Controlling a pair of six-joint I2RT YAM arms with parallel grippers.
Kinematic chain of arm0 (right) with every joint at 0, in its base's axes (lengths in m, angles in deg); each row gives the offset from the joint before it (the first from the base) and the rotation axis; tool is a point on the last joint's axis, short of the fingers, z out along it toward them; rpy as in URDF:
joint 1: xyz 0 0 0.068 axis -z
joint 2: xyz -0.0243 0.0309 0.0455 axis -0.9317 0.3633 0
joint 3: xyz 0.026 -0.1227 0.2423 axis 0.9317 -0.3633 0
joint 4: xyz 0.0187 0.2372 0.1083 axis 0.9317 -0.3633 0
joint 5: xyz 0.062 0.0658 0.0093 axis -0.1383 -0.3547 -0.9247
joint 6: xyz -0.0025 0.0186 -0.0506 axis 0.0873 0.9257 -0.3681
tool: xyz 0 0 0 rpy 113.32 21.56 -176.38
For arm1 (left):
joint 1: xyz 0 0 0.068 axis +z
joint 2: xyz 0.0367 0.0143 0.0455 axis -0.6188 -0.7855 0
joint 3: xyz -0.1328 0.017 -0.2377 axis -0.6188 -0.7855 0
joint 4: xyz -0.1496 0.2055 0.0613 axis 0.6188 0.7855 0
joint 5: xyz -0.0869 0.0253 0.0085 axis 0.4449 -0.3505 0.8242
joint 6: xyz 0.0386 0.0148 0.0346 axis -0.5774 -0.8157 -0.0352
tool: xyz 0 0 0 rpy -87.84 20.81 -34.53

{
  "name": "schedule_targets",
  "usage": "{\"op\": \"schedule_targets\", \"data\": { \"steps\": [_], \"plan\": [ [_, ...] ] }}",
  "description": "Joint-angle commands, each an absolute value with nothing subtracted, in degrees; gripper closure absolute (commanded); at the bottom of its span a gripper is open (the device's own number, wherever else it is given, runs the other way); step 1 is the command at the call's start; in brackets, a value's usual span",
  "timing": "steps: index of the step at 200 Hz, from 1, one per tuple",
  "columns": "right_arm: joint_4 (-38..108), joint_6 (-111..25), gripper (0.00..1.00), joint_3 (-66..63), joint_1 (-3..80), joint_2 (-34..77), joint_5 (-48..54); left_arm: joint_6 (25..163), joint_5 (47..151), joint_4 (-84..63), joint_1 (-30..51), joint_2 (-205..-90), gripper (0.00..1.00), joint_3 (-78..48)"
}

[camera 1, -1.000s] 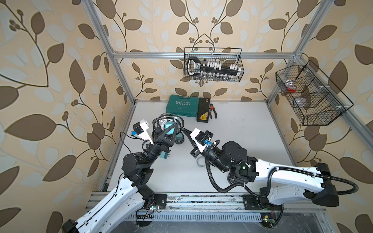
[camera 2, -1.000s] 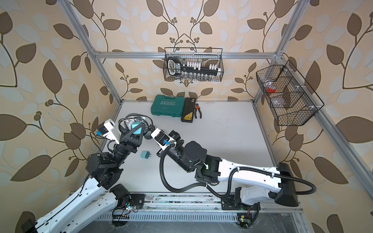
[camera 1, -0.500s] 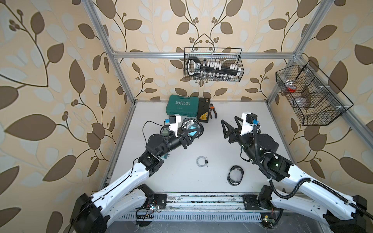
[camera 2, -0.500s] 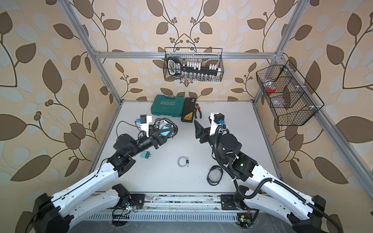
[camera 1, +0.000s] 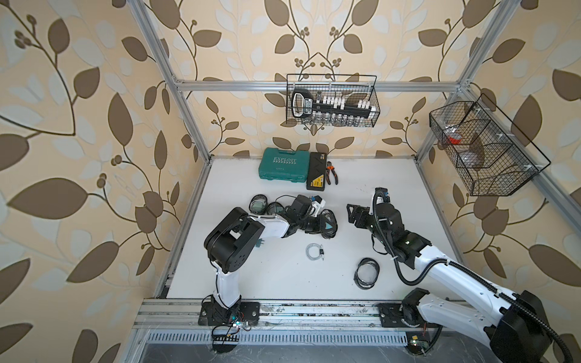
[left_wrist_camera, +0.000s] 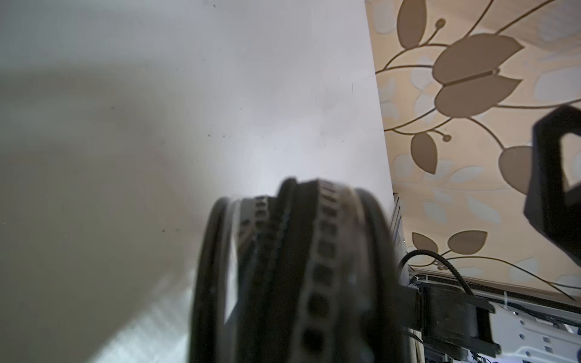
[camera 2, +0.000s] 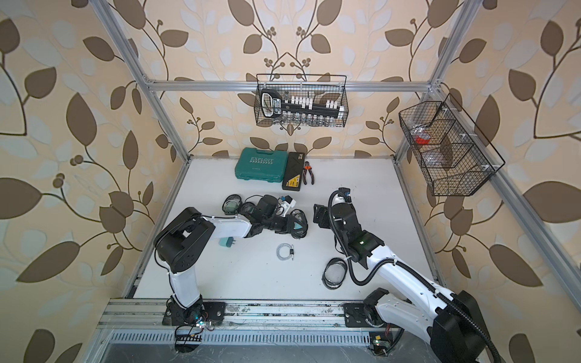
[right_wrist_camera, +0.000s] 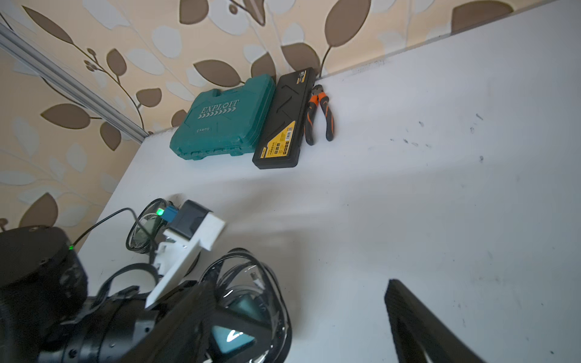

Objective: Pack away charging kits
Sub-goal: Place the storage bag at the center of the board.

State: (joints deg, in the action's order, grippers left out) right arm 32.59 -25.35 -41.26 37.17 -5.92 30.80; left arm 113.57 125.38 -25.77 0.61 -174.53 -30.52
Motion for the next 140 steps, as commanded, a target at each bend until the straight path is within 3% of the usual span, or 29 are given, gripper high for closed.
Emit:
{"op": "schedule_targets", "data": {
  "steps": [1,16,35,58,126,140],
  "plan": [
    [34.4,-22.0,0.14,-43.8,38.3,-4.1,28.9,113.0,129.2,-23.9,-0.6,-178.5,1.00,-25.0],
    [35.6,-21.2,0.14,-44.8,39.2,-2.9,27.5,112.5,127.7,-21.9,-1.0,-180.3,0.96,-23.4],
    [36.6,-20.7,0.14,-45.4,39.4,-1.4,26.3,111.5,125.0,-19.2,-1.2,-180.3,0.76,-23.0],
    [37.7,-20.2,0.17,-45.9,39.7,0.2,25.0,110.3,123.3,-16.7,-1.2,-180.4,0.62,-23.0],
    [39.4,-18.8,0.25,-47.2,39.8,2.2,23.6,108.5,120.3,-13.5,-1.0,-180.2,0.47,-22.9],
    [39.4,-18.8,0.30,-47.4,39.9,2.7,23.7,108.4,120.2,-14.0,-0.9,-179.5,0.35,-23.4]
  ]
}}
